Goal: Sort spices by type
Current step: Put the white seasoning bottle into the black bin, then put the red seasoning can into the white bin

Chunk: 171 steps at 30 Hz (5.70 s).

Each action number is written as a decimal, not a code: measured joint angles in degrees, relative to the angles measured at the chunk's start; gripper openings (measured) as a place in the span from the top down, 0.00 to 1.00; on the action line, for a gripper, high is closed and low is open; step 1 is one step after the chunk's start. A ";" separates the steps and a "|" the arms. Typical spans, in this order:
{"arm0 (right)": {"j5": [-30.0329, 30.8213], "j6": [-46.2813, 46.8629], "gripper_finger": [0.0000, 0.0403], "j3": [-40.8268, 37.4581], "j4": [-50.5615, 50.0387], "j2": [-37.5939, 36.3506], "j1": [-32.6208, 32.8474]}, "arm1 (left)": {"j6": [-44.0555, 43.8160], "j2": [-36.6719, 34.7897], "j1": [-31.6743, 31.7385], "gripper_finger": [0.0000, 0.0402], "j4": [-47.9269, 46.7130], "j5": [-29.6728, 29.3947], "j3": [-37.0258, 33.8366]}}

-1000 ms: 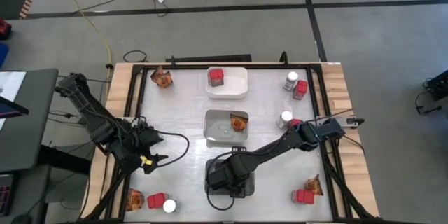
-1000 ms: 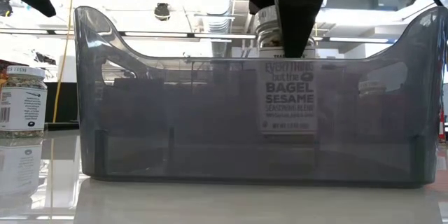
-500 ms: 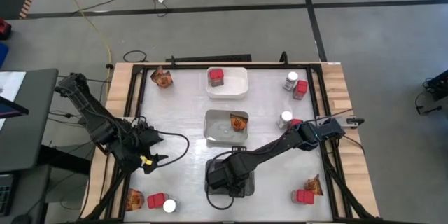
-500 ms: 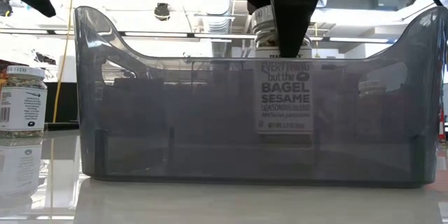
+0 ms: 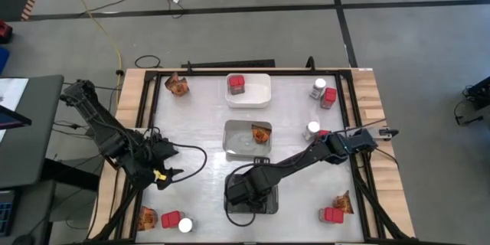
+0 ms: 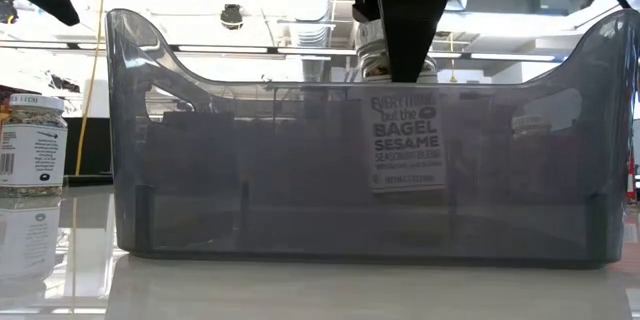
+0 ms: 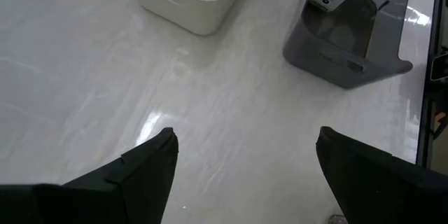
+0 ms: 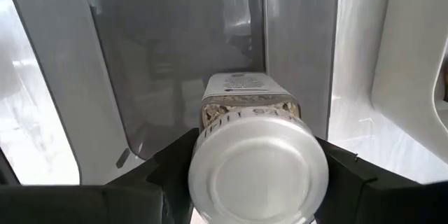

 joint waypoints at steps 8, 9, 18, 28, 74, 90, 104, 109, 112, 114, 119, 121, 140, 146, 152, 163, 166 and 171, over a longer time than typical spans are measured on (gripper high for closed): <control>0.00 0.02 0.39 0.00 -0.01 0.00 -0.32 | 0.90 -0.02 0.00 0.19 0.04 0.00 0.00; 0.00 0.02 0.39 0.02 -0.03 0.00 -0.39 | 0.94 -0.02 0.00 0.19 0.04 0.00 0.00; 0.00 0.00 0.39 0.02 -0.01 0.00 -0.83 | 1.46 -0.02 0.00 0.19 0.04 0.00 0.00; 0.00 -0.04 0.39 0.02 -0.65 -0.02 -1.04 | 1.48 -0.02 0.00 0.19 0.04 0.00 0.00; -0.04 0.52 0.17 0.09 -0.66 -0.15 -1.08 | 2.31 -0.02 0.00 0.19 0.15 0.00 0.00; 5.44 12.99 0.14 2.05 -1.52 -8.58 0.85 | 2.38 0.00 0.02 0.19 0.15 1.47 0.00; 18.33 21.50 0.14 -18.15 1.12 -22.99 9.79 | 1.25 0.03 0.09 0.19 2.54 1.44 0.00; 20.70 26.66 0.14 -39.26 13.66 -37.24 14.28 | 1.53 1.17 1.47 0.19 8.80 -1.92 0.00; 23.62 29.66 0.14 -52.07 20.99 -46.57 17.28 | 3.25 2.97 3.86 0.19 12.65 -2.14 0.00; 25.65 31.20 0.14 -59.63 25.38 -52.45 18.89 | 2.85 4.54 5.77 0.19 14.88 -2.19 0.00; 29.65 30.57 0.14 -73.19 33.83 -64.16 20.94 | -1.33 9.96 10.34 0.19 16.80 -1.29 2.47; 30.98 28.58 0.14 -76.49 35.49 -67.69 20.91 | -3.07 12.73 11.85 0.19 16.27 -0.12 4.70; 31.36 10.93 0.14 -84.66 36.56 -83.92 16.08 | -8.32 35.83 6.05 0.19 -10.61 14.96 38.51; 31.32 11.95 0.14 -84.78 36.88 -84.07 16.09 | -13.24 35.85 -1.04 0.19 -12.95 20.81 38.51; 31.34 17.54 0.14 -84.78 37.05 -83.47 16.02 | -18.37 35.85 -8.86 0.19 -18.93 22.27 38.17; 31.34 21.51 0.14 -84.78 43.11 -81.17 13.72 | -18.32 35.92 -17.68 0.19 -11.37 22.15 27.20; 31.36 21.49 0.14 -84.78 45.33 -80.21 12.69 | -17.41 35.92 -17.80 0.19 -7.79 22.17 24.02; 31.32 21.57 0.14 -84.78 47.46 -78.78 11.68 | -13.75 35.92 -17.79 0.19 -2.43 22.12 19.56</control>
